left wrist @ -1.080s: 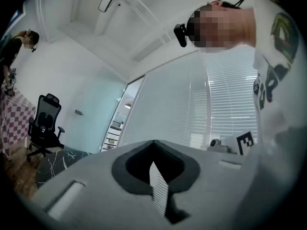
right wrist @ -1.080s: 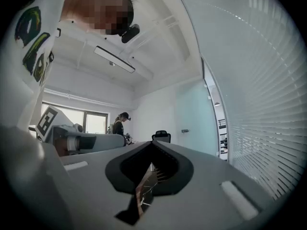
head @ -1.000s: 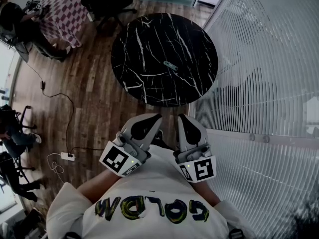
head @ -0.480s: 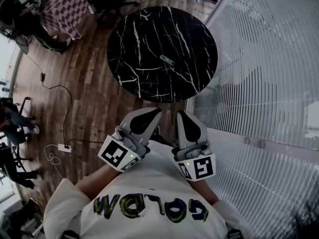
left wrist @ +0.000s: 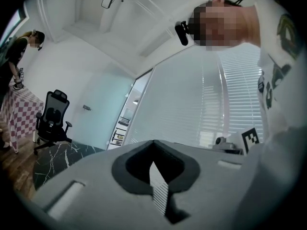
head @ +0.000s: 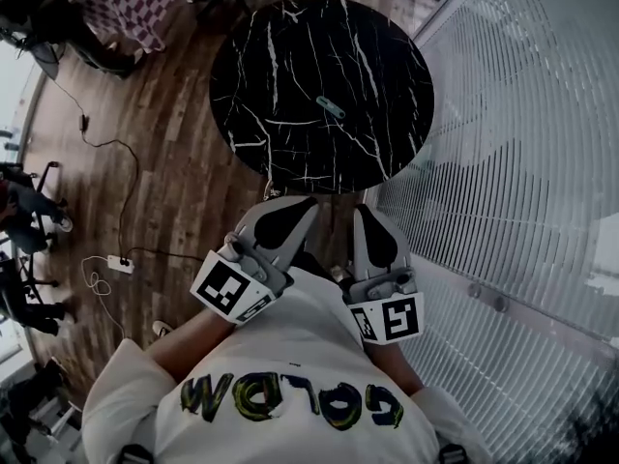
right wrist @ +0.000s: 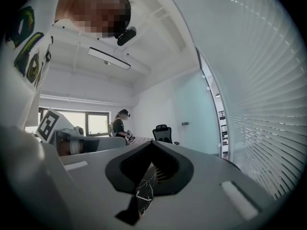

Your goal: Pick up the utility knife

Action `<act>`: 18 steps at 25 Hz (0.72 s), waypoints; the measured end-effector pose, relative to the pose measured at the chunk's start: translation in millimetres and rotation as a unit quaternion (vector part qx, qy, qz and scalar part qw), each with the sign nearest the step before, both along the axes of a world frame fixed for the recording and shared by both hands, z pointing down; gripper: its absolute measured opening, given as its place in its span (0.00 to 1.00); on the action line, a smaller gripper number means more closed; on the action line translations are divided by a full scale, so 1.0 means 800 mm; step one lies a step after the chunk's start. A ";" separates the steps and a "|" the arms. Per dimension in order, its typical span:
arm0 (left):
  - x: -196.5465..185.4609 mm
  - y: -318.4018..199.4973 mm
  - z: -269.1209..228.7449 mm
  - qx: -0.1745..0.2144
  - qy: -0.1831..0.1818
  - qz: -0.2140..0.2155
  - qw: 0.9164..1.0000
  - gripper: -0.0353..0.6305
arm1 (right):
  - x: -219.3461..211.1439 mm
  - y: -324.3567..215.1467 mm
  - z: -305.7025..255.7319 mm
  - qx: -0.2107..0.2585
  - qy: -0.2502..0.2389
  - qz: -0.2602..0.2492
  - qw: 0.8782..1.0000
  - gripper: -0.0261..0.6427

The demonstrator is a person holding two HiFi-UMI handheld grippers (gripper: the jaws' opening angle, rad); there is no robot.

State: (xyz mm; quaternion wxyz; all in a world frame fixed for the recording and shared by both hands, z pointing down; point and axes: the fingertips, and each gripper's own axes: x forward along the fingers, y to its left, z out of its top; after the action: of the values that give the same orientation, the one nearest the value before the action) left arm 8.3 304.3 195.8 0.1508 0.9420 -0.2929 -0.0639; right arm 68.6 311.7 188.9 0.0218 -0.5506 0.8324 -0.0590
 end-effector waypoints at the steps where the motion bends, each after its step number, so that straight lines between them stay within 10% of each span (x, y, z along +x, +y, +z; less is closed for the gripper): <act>1: -0.002 -0.008 0.003 -0.002 0.000 -0.003 1.000 0.06 | 0.000 -0.008 0.001 -0.001 0.000 0.000 1.000 0.04; 18: -0.023 -0.208 0.024 -0.036 0.016 0.029 0.999 0.06 | -0.037 -0.217 0.021 -0.036 0.051 0.005 0.998 0.04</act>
State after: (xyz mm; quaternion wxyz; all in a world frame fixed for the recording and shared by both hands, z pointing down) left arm -10.2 138.0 214.8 0.1910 0.9429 -0.2650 -0.0644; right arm 39.2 138.5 205.5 -0.0398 -0.5578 0.8268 -0.0604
